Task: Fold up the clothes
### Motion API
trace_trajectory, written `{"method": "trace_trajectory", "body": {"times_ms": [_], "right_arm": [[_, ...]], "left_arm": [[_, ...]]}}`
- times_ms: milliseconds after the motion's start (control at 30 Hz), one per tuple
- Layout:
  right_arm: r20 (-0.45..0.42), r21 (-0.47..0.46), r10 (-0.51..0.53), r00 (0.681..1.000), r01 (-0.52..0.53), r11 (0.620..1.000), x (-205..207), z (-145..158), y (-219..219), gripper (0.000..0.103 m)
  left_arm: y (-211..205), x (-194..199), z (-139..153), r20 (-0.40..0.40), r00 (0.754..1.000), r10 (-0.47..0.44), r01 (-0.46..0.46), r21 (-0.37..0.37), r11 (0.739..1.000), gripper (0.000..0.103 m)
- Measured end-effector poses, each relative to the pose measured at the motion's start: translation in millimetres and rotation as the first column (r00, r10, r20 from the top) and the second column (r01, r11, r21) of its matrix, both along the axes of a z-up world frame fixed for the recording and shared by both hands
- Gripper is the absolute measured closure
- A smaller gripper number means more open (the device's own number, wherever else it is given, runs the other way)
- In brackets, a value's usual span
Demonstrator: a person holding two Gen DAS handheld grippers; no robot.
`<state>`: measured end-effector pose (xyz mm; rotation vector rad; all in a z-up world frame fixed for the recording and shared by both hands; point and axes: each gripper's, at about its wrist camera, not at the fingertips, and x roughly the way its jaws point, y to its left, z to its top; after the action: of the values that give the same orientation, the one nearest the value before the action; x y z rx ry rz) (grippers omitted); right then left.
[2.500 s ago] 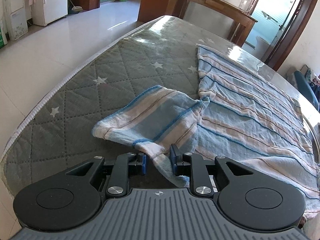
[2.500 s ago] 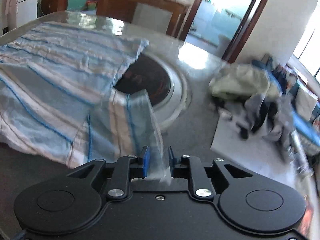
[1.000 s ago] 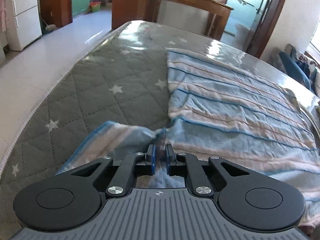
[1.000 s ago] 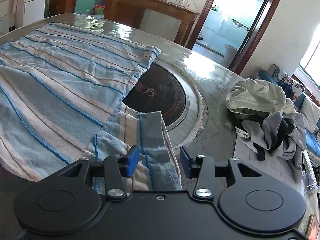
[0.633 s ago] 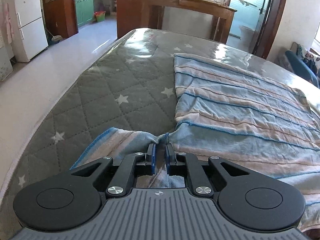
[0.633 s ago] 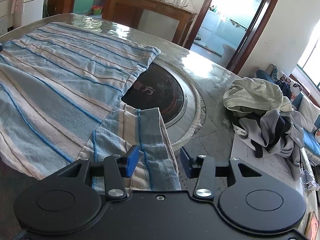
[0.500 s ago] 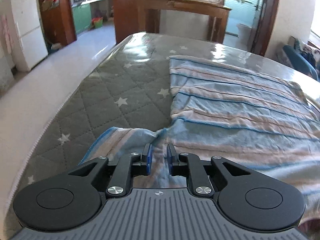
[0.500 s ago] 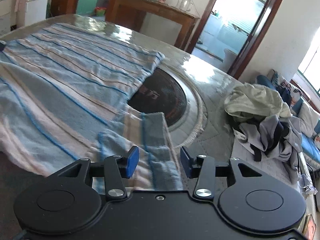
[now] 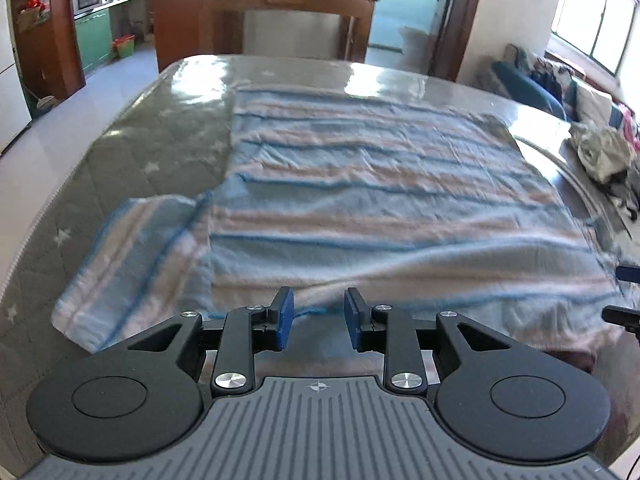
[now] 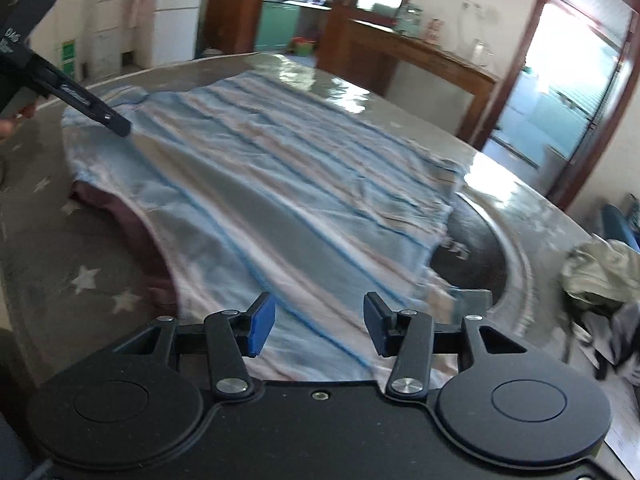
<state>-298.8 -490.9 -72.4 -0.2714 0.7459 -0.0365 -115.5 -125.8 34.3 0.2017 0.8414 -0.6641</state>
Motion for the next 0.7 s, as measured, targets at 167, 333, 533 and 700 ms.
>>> {"method": "trace_trajectory", "body": {"times_ms": [167, 333, 533, 700], "right_arm": [[-0.061, -0.025, 0.070, 0.996, -0.072, 0.997, -2.6, -7.0, 16.9, 0.051], [-0.044, 0.007, 0.105, 0.994, -0.105, 0.994, -10.6, 3.9, 24.6, 0.051], [-0.035, 0.041, 0.201, 0.979, -0.200, 0.979, -7.9, 8.7, 46.0, 0.051], [-0.074, 0.018, 0.247, 0.966, -0.246, 0.969, 0.9, -2.0, 61.6, 0.066]], "left_arm": [[-1.7, -18.0, -4.2, -0.003, 0.997, -0.078, 0.078, 0.032, 0.996, 0.072], [-1.6, -41.9, 3.5, 0.017, 0.985, -0.170, 0.170, 0.028, 0.985, 0.070], [-15.3, -65.9, 2.8, 0.038, 0.945, -0.326, 0.324, 0.043, 0.945, 0.068], [-27.1, -77.6, -5.7, 0.048, 0.914, -0.403, 0.398, 0.084, 0.913, 0.068]]}}
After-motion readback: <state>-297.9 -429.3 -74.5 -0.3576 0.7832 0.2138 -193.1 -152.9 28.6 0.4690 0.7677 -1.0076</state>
